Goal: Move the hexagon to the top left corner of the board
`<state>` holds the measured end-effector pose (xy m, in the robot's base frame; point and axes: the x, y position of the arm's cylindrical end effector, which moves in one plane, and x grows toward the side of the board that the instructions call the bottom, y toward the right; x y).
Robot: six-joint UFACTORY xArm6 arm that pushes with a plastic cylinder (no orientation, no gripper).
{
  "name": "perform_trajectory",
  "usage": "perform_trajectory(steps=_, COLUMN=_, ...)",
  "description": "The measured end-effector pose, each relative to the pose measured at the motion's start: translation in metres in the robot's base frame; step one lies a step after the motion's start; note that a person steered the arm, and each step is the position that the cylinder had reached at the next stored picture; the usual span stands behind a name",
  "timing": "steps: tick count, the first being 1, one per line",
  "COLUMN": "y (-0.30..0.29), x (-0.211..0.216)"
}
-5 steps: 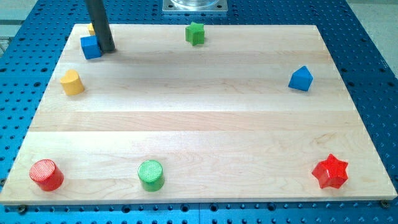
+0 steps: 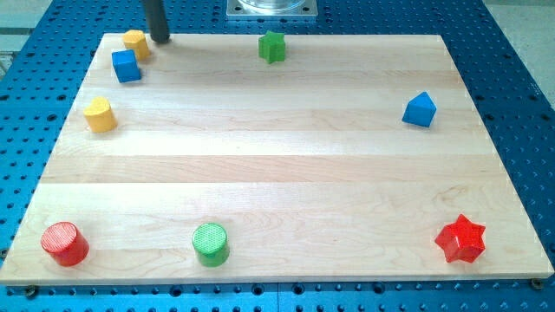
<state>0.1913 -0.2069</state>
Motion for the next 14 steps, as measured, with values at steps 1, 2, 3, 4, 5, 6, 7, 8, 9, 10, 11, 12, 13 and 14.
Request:
perform_trajectory(steps=1, y=-0.032, x=0.0)
perform_trajectory(steps=2, y=-0.076, x=0.003)
perform_trajectory(steps=3, y=-0.027, x=0.048)
perform_trajectory(steps=4, y=0.05, x=0.098)
perform_trajectory(steps=5, y=0.065, x=0.118)
perform_trajectory(steps=6, y=0.063, x=0.08)
perform_trajectory(steps=7, y=0.031, x=0.052)
perform_trajectory(steps=8, y=0.0, x=0.026)
perform_trajectory(steps=9, y=-0.056, x=0.003)
perform_trajectory(steps=10, y=-0.051, x=0.001)
perform_trajectory(steps=11, y=-0.036, x=0.001)
perform_trajectory(steps=12, y=0.003, x=0.016)
perform_trajectory(steps=13, y=0.033, x=0.104)
perform_trajectory(steps=14, y=0.056, x=0.058)
